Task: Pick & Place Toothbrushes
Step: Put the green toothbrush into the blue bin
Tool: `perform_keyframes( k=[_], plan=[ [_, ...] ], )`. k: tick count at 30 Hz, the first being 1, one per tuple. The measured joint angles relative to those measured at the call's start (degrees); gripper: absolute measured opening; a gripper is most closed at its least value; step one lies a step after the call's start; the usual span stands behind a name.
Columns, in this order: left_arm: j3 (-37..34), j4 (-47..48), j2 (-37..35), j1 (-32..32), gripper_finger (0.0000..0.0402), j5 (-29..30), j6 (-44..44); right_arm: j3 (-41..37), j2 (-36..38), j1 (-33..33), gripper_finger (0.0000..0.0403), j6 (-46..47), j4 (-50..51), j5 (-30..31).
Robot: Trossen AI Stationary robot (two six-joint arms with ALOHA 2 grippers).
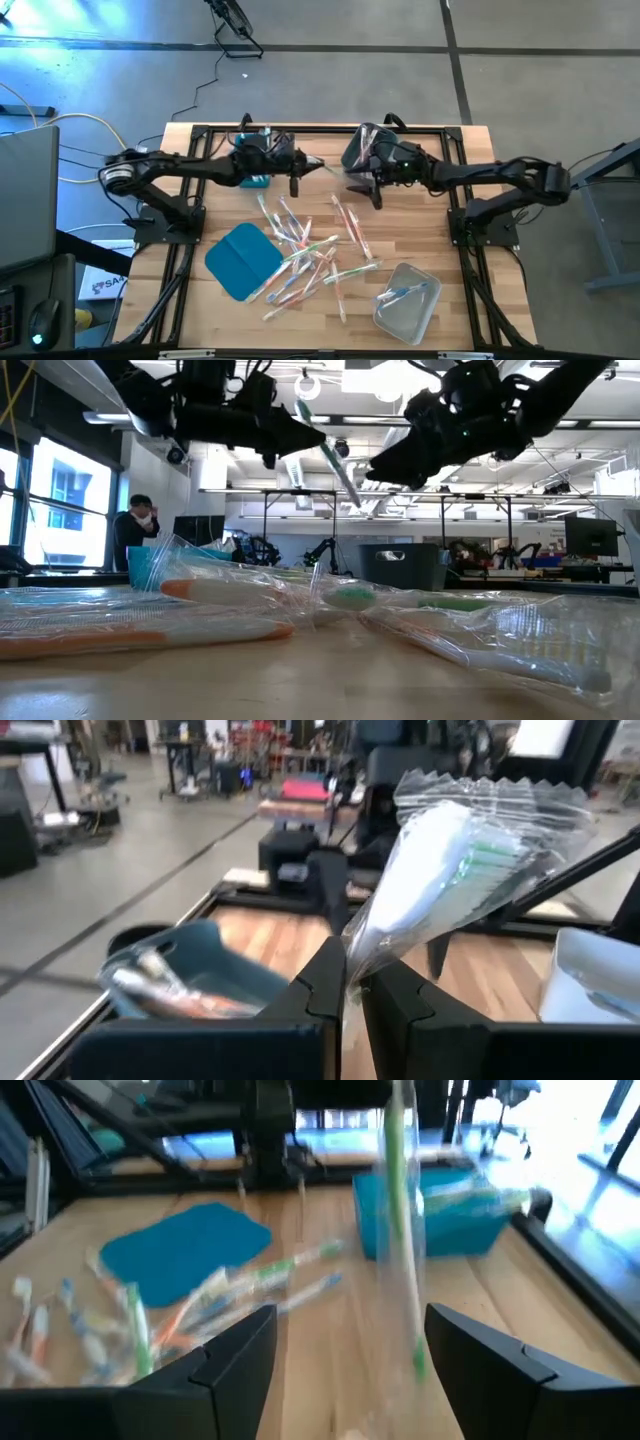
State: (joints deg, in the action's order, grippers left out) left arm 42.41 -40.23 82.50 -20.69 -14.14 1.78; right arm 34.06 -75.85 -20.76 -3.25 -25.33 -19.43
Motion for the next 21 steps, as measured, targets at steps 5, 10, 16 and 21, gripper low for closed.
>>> perform_keyframes(
  k=[5,10,16,21],
  plan=[
    [0.0,11.12,-7.24,-2.73,0.0015,0.19,0.64,0.01,3.94,0.01,0.0236,-0.04,6.91,-0.03],
    [-0.02,24.99,-15.04,-6.59,0.0015,2.21,4.61,-0.01,4.2,-0.01,0.0224,-0.04,8.5,0.78],
    [-0.02,37.17,-23.59,-10.53,0.0015,8.02,8.85,-0.01,4.23,-0.01,0.0214,-0.03,8.48,5.86],
    [-0.02,46.41,-29.55,-14.84,0.0015,8.79,13.07,-0.04,4.23,-0.01,0.0209,-0.03,8.63,7.62]
  ],
)
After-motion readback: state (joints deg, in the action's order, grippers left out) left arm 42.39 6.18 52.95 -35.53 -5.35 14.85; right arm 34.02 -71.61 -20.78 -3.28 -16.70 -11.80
